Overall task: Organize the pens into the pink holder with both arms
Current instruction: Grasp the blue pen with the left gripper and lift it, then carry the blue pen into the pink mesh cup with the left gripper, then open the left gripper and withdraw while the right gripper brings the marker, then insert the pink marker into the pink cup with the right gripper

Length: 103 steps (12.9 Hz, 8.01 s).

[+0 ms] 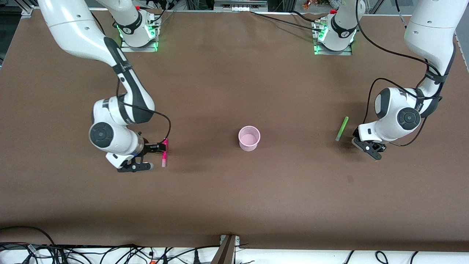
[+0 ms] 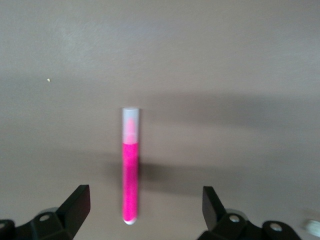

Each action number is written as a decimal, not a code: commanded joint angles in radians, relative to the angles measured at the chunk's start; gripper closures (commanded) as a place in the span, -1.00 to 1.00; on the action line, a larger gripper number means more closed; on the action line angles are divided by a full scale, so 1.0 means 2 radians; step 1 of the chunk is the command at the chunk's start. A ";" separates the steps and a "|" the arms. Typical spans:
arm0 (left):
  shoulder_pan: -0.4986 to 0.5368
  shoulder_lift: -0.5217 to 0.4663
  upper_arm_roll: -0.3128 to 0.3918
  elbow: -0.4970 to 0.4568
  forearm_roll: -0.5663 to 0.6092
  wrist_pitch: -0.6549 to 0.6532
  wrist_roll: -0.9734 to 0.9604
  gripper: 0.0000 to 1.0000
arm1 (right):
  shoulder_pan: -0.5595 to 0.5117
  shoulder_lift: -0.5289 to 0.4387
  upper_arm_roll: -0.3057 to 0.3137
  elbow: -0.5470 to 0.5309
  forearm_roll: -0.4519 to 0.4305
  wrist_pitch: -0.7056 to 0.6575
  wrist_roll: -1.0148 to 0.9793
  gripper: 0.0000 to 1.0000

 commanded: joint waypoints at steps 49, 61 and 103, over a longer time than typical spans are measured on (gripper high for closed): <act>-0.014 -0.062 -0.276 0.255 -0.185 -0.439 0.002 -1.00 | 0.015 0.000 0.012 0.026 0.085 -0.091 0.118 1.00; -0.004 -0.092 -0.245 0.316 0.068 -0.483 -0.352 -1.00 | 0.116 0.002 0.017 0.149 0.372 -0.186 0.435 1.00; -0.098 -0.290 0.038 0.225 -0.106 -0.466 -0.437 -1.00 | 0.181 0.140 0.017 0.212 0.634 0.042 0.444 0.94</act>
